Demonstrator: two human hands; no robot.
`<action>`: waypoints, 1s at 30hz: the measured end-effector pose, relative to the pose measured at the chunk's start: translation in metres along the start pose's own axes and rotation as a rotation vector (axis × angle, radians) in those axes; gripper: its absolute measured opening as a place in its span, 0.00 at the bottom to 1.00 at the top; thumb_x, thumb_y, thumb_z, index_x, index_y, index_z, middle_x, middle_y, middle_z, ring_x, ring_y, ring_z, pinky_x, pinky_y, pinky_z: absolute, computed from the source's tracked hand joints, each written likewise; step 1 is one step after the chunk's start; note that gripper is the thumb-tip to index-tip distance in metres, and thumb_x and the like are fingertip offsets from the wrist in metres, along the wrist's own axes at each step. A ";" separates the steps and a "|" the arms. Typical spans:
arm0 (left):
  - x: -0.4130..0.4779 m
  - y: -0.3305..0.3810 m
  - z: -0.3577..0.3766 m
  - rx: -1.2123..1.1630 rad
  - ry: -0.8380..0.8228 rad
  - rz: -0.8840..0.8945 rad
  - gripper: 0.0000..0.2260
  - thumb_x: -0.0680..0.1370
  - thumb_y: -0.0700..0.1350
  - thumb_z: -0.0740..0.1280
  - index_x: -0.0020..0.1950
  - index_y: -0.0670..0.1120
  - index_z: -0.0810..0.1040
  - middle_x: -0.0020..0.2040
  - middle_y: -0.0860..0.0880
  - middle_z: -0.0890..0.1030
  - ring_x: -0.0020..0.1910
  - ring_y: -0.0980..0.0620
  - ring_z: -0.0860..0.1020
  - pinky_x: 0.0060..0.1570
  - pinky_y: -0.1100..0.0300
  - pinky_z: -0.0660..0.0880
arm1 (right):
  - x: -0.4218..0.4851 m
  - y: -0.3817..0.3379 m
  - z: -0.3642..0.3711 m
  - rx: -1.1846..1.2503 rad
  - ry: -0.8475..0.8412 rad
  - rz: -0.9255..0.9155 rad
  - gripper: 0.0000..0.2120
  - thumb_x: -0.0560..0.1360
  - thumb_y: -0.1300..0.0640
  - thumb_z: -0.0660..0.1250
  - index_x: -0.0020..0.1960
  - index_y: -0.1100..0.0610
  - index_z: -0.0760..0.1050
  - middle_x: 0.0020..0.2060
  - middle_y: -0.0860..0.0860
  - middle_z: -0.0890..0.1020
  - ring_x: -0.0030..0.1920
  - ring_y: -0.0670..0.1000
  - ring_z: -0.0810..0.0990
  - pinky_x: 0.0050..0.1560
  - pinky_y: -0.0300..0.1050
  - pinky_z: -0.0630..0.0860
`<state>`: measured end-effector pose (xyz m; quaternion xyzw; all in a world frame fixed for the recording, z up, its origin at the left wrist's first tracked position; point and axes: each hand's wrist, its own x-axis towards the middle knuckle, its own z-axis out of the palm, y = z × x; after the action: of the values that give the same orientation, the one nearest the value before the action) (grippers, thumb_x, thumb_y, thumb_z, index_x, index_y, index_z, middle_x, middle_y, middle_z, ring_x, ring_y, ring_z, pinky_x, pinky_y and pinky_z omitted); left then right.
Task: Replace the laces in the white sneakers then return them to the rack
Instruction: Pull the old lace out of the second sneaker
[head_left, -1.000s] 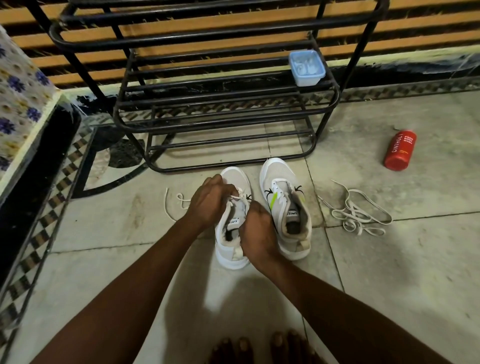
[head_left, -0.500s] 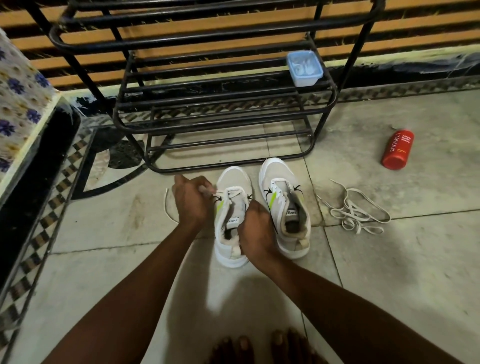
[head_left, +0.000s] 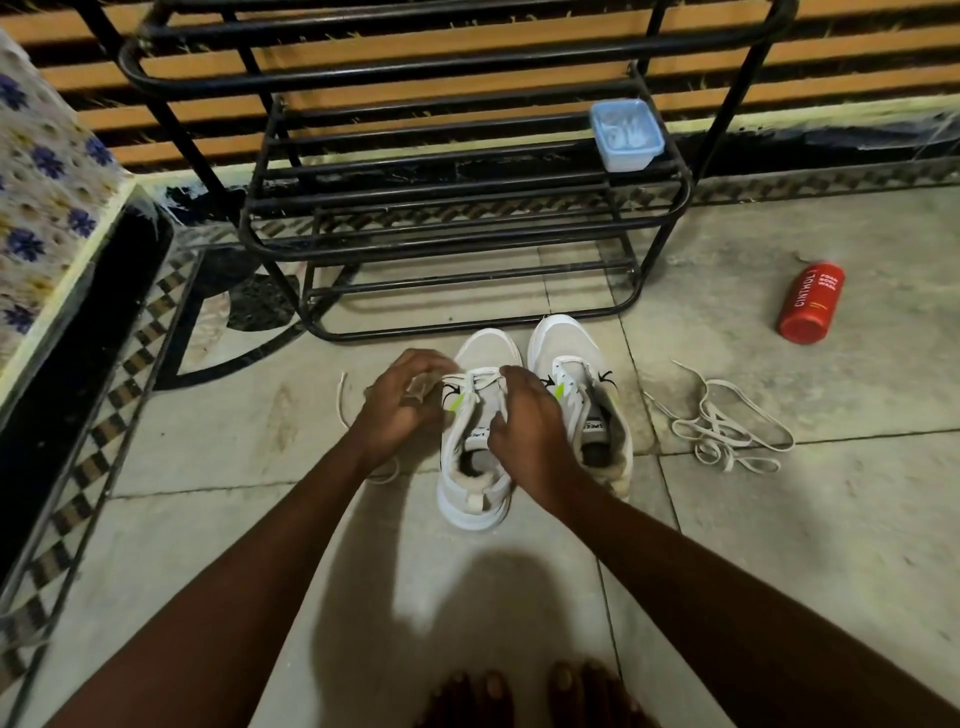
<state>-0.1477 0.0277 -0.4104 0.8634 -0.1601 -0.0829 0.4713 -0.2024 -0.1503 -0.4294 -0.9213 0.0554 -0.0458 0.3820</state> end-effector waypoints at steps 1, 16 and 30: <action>0.004 0.004 -0.003 -0.022 -0.130 -0.015 0.26 0.68 0.28 0.77 0.66 0.38 0.80 0.68 0.42 0.76 0.68 0.50 0.74 0.69 0.63 0.69 | 0.005 -0.001 -0.001 -0.019 -0.033 0.000 0.27 0.70 0.67 0.68 0.69 0.65 0.71 0.64 0.62 0.76 0.66 0.62 0.74 0.70 0.51 0.68; 0.026 -0.005 -0.006 0.605 -0.479 -0.016 0.56 0.58 0.80 0.70 0.78 0.53 0.62 0.74 0.54 0.70 0.72 0.50 0.72 0.72 0.46 0.67 | 0.086 -0.009 -0.004 -0.535 -0.456 -0.204 0.10 0.74 0.62 0.64 0.54 0.57 0.78 0.56 0.59 0.77 0.63 0.61 0.71 0.64 0.54 0.71; 0.035 -0.001 0.004 0.769 -0.542 -0.035 0.60 0.53 0.83 0.68 0.76 0.50 0.61 0.73 0.53 0.70 0.70 0.48 0.71 0.68 0.46 0.66 | 0.089 0.001 -0.004 0.360 0.036 0.494 0.11 0.76 0.63 0.65 0.56 0.67 0.78 0.54 0.63 0.82 0.58 0.62 0.80 0.62 0.54 0.75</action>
<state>-0.1161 0.0130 -0.4127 0.9252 -0.2817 -0.2479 0.0570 -0.1149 -0.1657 -0.4235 -0.7966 0.2753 0.0232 0.5376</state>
